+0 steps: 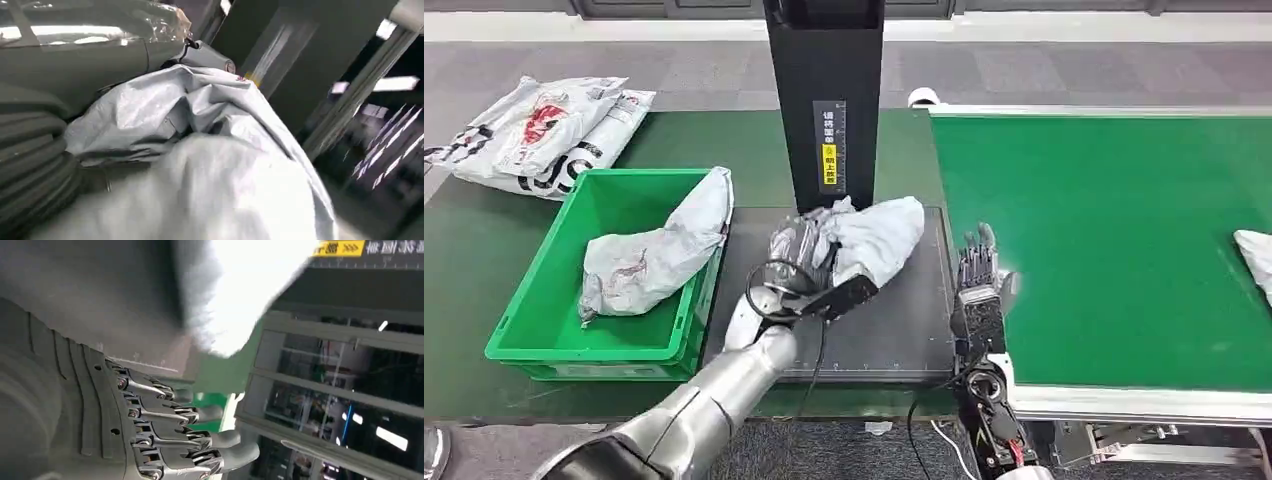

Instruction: Moved the parcel from conveyor to table for the left to box.

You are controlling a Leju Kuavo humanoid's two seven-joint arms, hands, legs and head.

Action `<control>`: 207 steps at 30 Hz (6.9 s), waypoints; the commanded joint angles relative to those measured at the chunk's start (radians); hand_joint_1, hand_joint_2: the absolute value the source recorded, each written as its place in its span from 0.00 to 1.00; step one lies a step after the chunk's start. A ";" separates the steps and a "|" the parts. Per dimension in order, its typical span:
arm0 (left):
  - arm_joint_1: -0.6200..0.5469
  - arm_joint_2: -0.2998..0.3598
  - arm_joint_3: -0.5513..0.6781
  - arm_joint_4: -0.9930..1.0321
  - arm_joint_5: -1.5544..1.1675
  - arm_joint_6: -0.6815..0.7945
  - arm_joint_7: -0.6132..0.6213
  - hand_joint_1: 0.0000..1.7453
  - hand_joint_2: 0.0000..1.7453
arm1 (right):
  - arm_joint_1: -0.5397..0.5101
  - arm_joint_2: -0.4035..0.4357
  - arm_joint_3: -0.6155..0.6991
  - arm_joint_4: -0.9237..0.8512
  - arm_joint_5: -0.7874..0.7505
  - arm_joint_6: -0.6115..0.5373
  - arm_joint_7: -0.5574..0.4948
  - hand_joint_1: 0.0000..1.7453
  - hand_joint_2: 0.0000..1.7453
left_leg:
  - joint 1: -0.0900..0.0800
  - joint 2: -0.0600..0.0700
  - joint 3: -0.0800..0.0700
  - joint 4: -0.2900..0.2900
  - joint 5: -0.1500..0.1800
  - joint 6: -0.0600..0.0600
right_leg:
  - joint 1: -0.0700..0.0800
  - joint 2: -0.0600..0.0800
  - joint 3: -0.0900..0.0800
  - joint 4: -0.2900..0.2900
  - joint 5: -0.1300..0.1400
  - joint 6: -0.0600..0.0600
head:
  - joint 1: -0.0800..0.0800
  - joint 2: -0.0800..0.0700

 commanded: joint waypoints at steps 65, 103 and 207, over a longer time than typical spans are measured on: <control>0.003 0.246 0.856 0.091 -0.422 -0.149 0.175 0.00 0.00 | 0.227 0.023 -0.174 -0.331 0.081 0.090 0.107 0.00 0.00 | -0.003 0.006 0.027 -0.009 -0.007 -0.005 | -0.003 0.003 0.021 0.000 -0.008 -0.005 | 0.000 0.000; 0.149 0.012 0.230 -0.169 0.617 -0.578 -0.238 0.00 1.00 | -0.042 -0.124 -0.331 0.170 0.343 -0.290 0.145 0.00 1.00 | -0.003 -0.002 0.017 -0.009 -0.004 -0.002 | -0.003 -0.003 0.015 -0.005 -0.006 -0.003 | 0.000 0.000; 0.117 0.005 0.273 0.132 0.621 -0.444 -0.238 0.00 1.00 | -0.160 -0.446 -0.318 0.657 1.345 0.063 1.390 0.00 1.00 | -0.003 0.001 0.013 -0.006 -0.006 -0.001 | -0.002 -0.002 0.012 -0.004 -0.006 -0.002 | 0.000 0.000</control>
